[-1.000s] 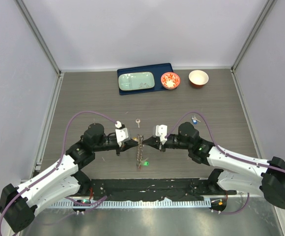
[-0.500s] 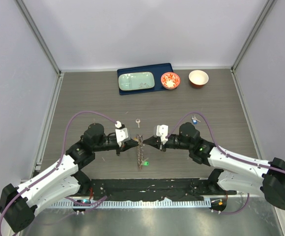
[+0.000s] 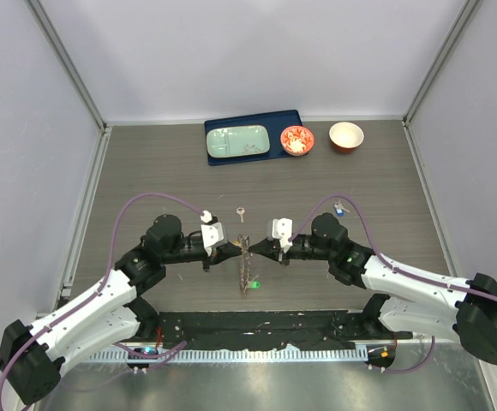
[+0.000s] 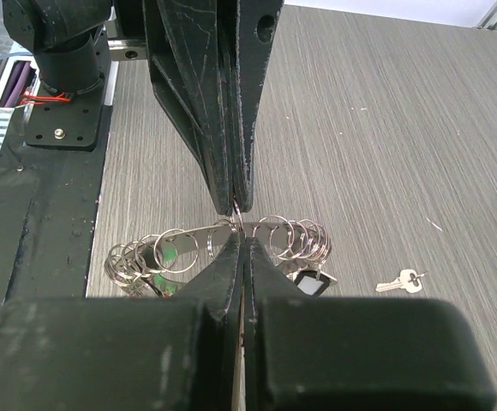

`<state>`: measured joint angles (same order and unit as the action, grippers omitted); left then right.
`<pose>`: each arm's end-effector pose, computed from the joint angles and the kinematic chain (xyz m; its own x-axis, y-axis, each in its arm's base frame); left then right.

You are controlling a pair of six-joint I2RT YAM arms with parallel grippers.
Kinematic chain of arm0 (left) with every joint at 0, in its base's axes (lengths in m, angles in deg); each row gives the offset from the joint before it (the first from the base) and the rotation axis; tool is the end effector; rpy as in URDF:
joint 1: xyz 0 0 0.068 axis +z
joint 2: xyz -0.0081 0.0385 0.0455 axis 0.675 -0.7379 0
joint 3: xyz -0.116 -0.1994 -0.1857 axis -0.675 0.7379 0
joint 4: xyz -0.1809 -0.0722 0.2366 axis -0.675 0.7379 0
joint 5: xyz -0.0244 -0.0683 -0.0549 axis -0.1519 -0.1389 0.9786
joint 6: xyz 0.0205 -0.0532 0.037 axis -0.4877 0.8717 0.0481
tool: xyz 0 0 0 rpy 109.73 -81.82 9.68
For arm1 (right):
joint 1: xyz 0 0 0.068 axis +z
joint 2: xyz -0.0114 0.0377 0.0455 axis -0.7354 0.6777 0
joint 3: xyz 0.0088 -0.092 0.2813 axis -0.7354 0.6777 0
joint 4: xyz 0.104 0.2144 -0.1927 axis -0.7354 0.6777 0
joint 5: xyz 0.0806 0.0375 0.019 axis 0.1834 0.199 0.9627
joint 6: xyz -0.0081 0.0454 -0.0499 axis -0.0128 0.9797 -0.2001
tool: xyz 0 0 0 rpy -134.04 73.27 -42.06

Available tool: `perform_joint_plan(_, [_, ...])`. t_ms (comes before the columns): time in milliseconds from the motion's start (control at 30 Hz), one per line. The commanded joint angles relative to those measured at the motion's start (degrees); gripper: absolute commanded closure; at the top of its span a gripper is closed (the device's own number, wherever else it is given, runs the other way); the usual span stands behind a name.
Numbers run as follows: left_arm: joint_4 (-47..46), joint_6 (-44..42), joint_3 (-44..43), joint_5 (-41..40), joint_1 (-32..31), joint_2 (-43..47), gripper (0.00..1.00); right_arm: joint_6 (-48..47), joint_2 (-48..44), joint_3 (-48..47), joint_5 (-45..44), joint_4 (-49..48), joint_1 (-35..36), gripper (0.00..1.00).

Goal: Put the keys on the keyring

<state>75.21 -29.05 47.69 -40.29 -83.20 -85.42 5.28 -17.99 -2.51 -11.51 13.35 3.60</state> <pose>0.1515 -0.1732 0.2561 -0.0488 0.2231 -0.9736 0.9784 0.2066 -0.0017 0.1516 0.2313 0.2435 0.2093 -0.1549 -0.9655 -0.9681 0.1061 -0.2269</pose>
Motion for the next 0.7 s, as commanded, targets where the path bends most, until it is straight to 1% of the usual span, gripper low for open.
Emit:
perform_joint_plan(0, [-5.75, 0.38, -1.10, 1.32, -0.12, 0.19, 1.00, 0.31, -0.22, -0.29, 1.36, -3.38, 0.30, 0.99])
perform_joint_plan(533, [-6.72, 0.64, -1.02, 0.71, -0.12, 0.10, 1.00, 1.63, -0.31, -0.47, 2.85, -3.91, 0.30, 0.99])
perform_joint_plan(667, [-6.72, 0.38, -0.84, -0.52, -0.20, 0.63, 1.00, 2.86, -0.84, 0.06, 0.75, -3.82, 0.30, 0.99])
